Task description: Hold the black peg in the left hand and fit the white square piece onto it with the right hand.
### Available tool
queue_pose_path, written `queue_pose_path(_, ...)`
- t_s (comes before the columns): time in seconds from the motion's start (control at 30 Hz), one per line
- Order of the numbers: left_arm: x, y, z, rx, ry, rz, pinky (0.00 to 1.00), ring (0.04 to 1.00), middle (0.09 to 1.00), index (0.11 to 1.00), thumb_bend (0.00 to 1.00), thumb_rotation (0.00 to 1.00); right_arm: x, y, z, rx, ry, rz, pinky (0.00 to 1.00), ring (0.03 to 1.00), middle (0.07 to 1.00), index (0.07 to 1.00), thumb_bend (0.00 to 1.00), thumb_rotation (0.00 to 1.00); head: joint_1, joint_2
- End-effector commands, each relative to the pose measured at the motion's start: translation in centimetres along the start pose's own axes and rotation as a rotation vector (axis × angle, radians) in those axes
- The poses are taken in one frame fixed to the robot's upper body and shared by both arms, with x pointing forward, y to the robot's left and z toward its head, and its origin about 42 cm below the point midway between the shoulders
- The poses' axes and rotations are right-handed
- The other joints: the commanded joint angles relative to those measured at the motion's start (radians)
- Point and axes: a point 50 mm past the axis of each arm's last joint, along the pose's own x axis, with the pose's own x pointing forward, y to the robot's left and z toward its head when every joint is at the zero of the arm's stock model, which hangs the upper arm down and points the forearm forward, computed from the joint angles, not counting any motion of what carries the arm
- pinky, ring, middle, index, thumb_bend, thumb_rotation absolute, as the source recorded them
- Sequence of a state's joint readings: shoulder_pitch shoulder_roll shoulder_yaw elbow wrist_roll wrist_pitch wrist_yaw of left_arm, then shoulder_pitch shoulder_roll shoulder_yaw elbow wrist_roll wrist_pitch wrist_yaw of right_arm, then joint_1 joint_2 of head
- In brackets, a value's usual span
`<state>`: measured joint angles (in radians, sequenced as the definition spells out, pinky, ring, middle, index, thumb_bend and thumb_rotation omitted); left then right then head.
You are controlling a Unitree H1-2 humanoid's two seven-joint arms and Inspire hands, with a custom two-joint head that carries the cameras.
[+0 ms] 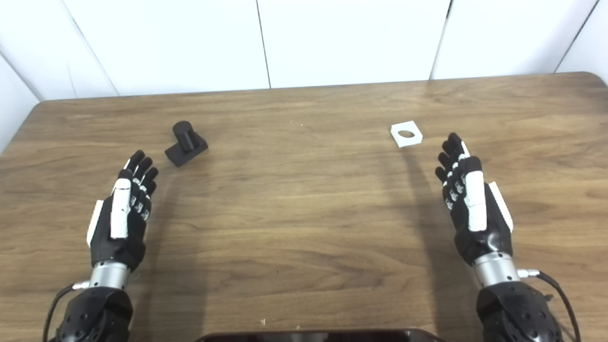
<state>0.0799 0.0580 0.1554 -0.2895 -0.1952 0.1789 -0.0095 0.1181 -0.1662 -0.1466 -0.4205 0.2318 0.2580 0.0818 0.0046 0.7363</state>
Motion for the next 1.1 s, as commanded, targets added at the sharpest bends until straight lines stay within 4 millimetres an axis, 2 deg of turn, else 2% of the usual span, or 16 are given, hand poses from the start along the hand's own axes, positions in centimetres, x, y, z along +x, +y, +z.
queue_pose_path(0.0, 0.6, -0.4, 1.9, 0.009, -0.087, -0.025, 1.00, 0.968, 0.971, 0.954, 0.41, 0.89, 0.6, 0.3, 1.5, 0.001, -0.092, 0.019, 1.00, 1.000, 1.000, 1.000, 0.56, 1.00, 0.001, 0.001)
queue_pose_path(0.13, 0.6, -0.5, 1.9, 0.008, -0.086, -0.024, 1.00, 0.974, 0.976, 0.957, 0.42, 0.87, 0.5, 0.3, 1.6, 0.000, -0.089, 0.019, 1.00, 1.000, 1.000, 1.000, 0.56, 1.00, 0.004, 0.002)
queue_pose_path(0.2, 0.6, -0.4, 2.1, 0.029, -0.090, -0.025, 1.00, 0.973, 0.975, 0.959, 0.46, 0.84, 0.6, 0.3, 1.6, 0.002, -0.089, 0.020, 1.00, 1.000, 1.000, 1.000, 0.55, 1.00, 0.006, 0.000)
queue_pose_path(0.37, 1.0, -0.1, 3.1, 0.223, -0.100, -0.018, 1.00, 0.985, 0.981, 0.962, 0.59, 0.81, 0.7, 0.2, 1.4, -0.001, -0.088, 0.026, 1.00, 1.000, 1.000, 1.000, 0.55, 1.00, 0.013, -0.004)
queue_pose_path(0.53, 1.6, -0.1, 4.3, 0.287, -0.123, -0.032, 1.00, 0.993, 0.985, 0.966, 0.59, 0.76, 0.7, 0.2, 1.3, 0.003, -0.072, 0.016, 1.00, 1.000, 1.000, 1.000, 0.56, 1.00, 0.020, -0.008)
queue_pose_path(0.67, 2.0, 0.0, 5.4, 0.422, -0.136, -0.011, 0.99, 0.976, 0.973, 0.955, 0.55, 0.76, 0.8, 0.2, 1.3, 0.000, -0.072, 0.015, 1.00, 1.000, 1.000, 1.000, 0.56, 1.00, 0.023, -0.011)
queue_pose_path(0.73, 2.4, 0.1, 6.1, 0.530, -0.151, 0.000, 0.88, 0.925, 0.950, 0.944, 0.55, 0.77, 0.7, 0.2, 1.3, 0.000, -0.072, 0.014, 1.00, 1.000, 1.000, 1.000, 0.55, 1.00, 0.023, -0.011)
queue_pose_path(0.8, 2.6, 0.1, 6.5, 0.593, -0.157, 0.009, 0.82, 0.896, 0.938, 0.939, 0.56, 0.76, 0.7, 0.2, 1.3, -0.006, -0.072, 0.014, 1.00, 1.000, 1.000, 1.000, 0.54, 1.00, 0.026, -0.014)
queue_pose_path(0.97, 3.4, 0.1, 7.5, 0.712, -0.145, 0.003, 0.88, 0.928, 0.955, 0.940, 0.57, 0.70, 0.6, 0.1, 1.2, -0.024, -0.068, 0.021, 1.00, 1.000, 1.000, 1.000, 0.55, 1.00, 0.030, -0.014)
queue_pose_path(1.07, 3.9, 0.0, 8.1, 0.742, -0.125, -0.001, 0.93, 0.958, 0.965, 0.914, 0.58, 0.61, 0.5, 0.1, 1.1, -0.020, -0.066, 0.021, 1.00, 1.000, 1.000, 1.000, 0.55, 1.00, 0.032, -0.017)
